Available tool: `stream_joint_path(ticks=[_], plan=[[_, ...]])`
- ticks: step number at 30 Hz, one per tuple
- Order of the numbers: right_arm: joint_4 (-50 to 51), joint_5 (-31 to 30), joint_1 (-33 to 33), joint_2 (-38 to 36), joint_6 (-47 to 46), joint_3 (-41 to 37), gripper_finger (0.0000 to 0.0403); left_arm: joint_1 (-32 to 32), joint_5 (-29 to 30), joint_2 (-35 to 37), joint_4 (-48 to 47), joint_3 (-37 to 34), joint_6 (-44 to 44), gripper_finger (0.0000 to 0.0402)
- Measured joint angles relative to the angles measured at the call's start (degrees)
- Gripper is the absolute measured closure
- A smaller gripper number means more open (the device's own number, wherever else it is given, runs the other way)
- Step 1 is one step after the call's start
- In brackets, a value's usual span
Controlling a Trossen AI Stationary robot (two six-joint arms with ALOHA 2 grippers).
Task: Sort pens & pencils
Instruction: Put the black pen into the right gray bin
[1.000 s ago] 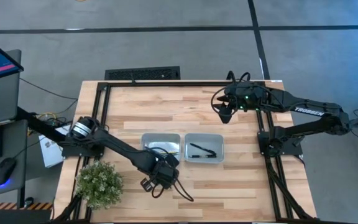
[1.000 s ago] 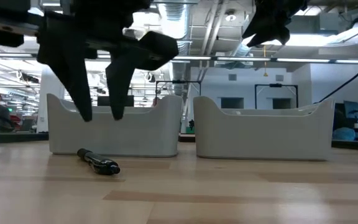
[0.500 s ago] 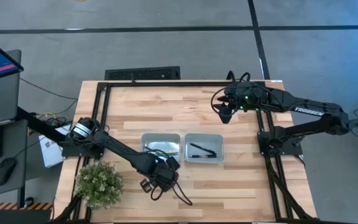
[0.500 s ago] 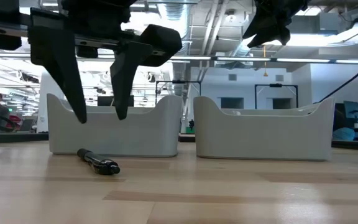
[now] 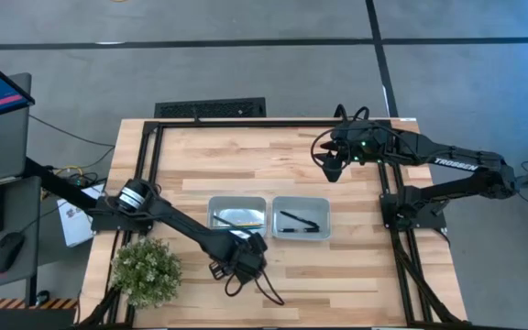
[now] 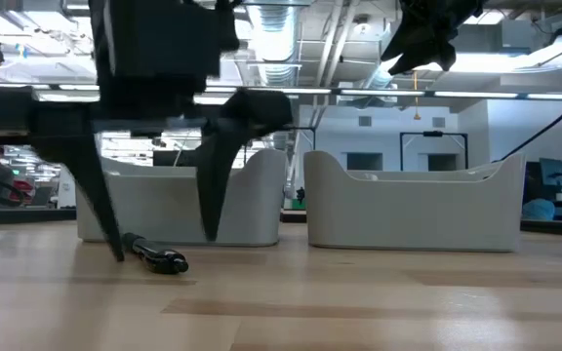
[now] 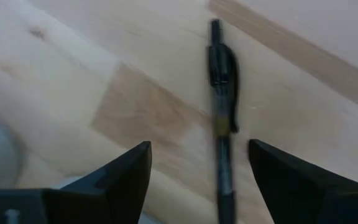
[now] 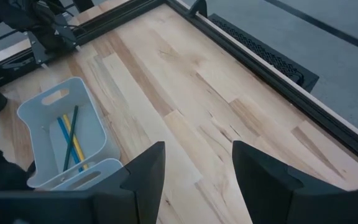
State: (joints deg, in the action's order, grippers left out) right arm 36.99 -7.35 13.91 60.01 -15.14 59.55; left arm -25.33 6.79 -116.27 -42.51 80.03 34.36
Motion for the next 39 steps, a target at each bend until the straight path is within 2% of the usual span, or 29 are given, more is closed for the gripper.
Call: stream_joint_path(ticks=[8, 12, 19, 21, 25, 27, 34, 39], plan=[[0.36, 0.00, 0.00, 0.00, 0.00, -0.02, 0.0193, -0.28, -2.23, -1.50, -0.34, 0.57, -1.09, 0.0140], [0.37, 0.00, 0.00, 0.00, 0.01, -0.02, 0.0193, -0.37, -2.64, -2.00, -1.19, 2.58, -5.77, 0.0139], [0.37, 0.00, 0.00, 0.00, 0.03, -0.02, 0.0193, -0.62, -12.85, -2.12, 2.64, 3.85, -9.10, 0.0139], [0.37, 0.00, -0.18, -0.01, 0.00, -0.02, 0.0193, -0.58, -12.29, -2.12, 2.44, 3.85, -8.73, 0.0139], [0.35, 0.00, -1.15, 0.00, 0.00, -0.02, 0.0193, -0.56, -6.40, -2.12, 1.14, 3.85, -9.50, 0.0139], [0.35, 0.02, -1.83, -0.02, 0.02, -0.02, 0.0193, -0.55, -5.30, -2.12, 1.15, 3.85, -9.62, 0.0139], [0.35, 0.00, -4.10, 0.00, 0.03, -0.02, 0.0193, -0.54, -10.01, -2.10, 2.49, 2.78, -8.95, 0.0139], [0.31, 0.02, -5.26, 0.00, 0.03, -0.02, 0.0193, -0.52, -9.77, -1.86, 3.11, 0.98, -9.53, 0.0139]])
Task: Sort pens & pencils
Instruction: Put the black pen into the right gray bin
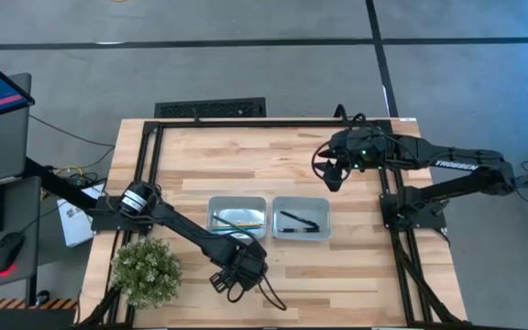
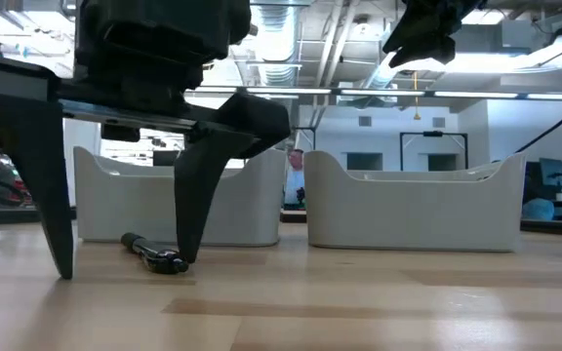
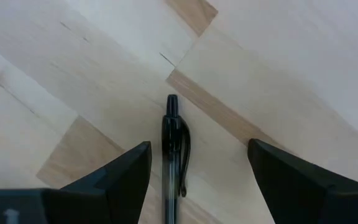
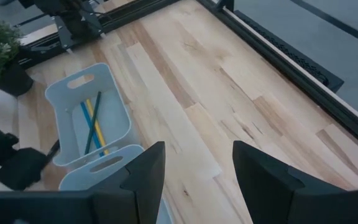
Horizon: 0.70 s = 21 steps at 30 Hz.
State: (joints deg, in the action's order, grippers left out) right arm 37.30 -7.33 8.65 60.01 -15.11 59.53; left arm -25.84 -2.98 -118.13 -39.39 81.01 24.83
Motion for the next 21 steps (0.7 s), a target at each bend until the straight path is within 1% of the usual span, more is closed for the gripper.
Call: stream_joint_path(ticks=[21], plan=[[-0.02, -0.02, -0.14, 0.00, 0.00, 0.00, 0.0193, 0.17, 0.22, 0.07, 1.93, -0.67, -3.08, 0.0139]])
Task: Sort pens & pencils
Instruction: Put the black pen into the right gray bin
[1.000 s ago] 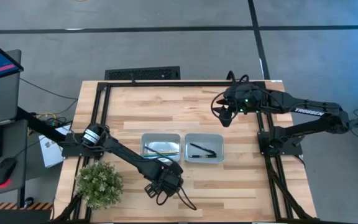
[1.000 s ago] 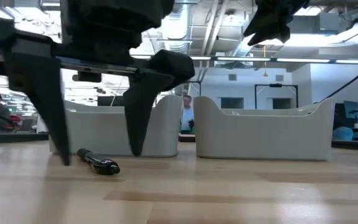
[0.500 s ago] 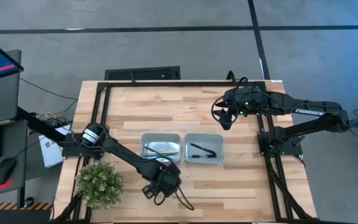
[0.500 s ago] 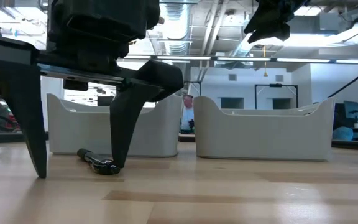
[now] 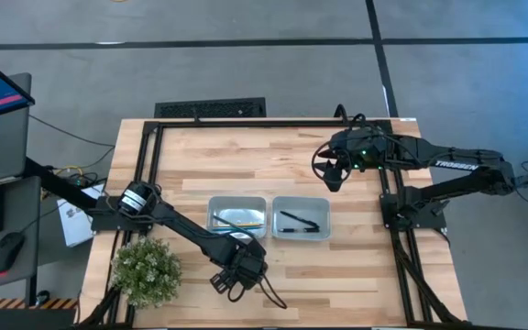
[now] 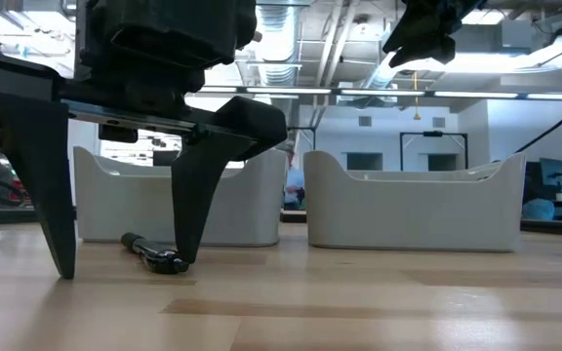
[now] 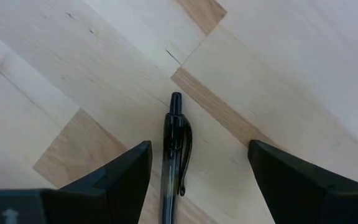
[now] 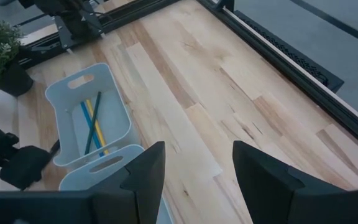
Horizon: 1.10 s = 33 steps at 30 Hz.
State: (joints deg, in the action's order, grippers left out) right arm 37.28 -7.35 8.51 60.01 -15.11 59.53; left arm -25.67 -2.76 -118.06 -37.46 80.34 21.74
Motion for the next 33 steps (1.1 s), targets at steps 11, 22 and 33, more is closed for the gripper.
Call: stream_joint_path(ticks=[11, 22, 33], plan=[[0.00, 0.00, 0.00, 0.00, 0.02, 0.00, 0.0193, 0.11, -1.13, -0.07, -0.33, 0.01, -1.43, 0.0160], [0.00, 0.00, 0.00, 0.00, 0.01, 0.00, 0.0193, 0.09, 0.71, -0.11, -0.30, 0.06, -1.07, 0.0225], [0.00, 0.00, 0.00, 0.00, 0.02, 0.00, 0.0193, 0.04, 1.75, -0.11, -0.23, 0.06, 1.09, 0.0256]])
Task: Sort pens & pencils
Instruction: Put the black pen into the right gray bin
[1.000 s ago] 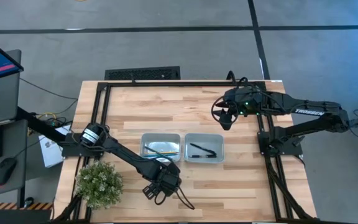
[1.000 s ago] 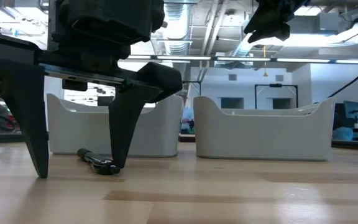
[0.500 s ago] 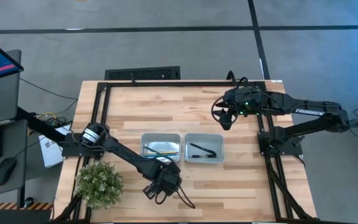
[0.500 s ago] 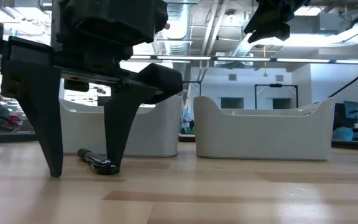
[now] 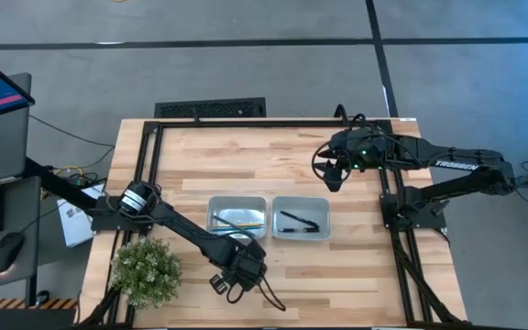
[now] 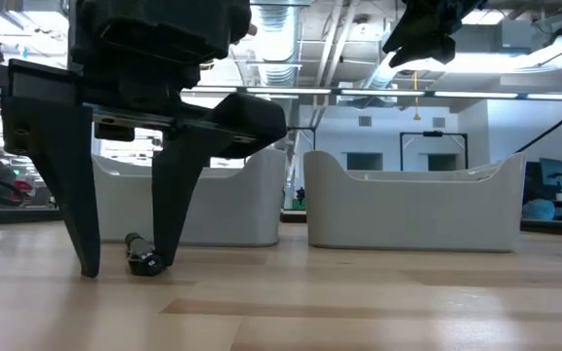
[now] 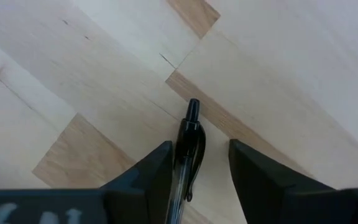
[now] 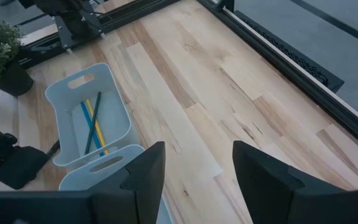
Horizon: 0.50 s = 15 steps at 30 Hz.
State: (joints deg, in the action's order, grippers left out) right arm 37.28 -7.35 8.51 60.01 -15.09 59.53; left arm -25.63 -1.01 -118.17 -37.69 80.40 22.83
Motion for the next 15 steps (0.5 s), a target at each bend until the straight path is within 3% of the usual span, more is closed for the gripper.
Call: stream_joint_path(ticks=[15], plan=[[0.00, 0.00, 0.01, -0.01, 0.00, 0.00, 0.0193, 0.02, 1.97, -0.04, 1.22, -0.02, 1.74, 0.0327]])
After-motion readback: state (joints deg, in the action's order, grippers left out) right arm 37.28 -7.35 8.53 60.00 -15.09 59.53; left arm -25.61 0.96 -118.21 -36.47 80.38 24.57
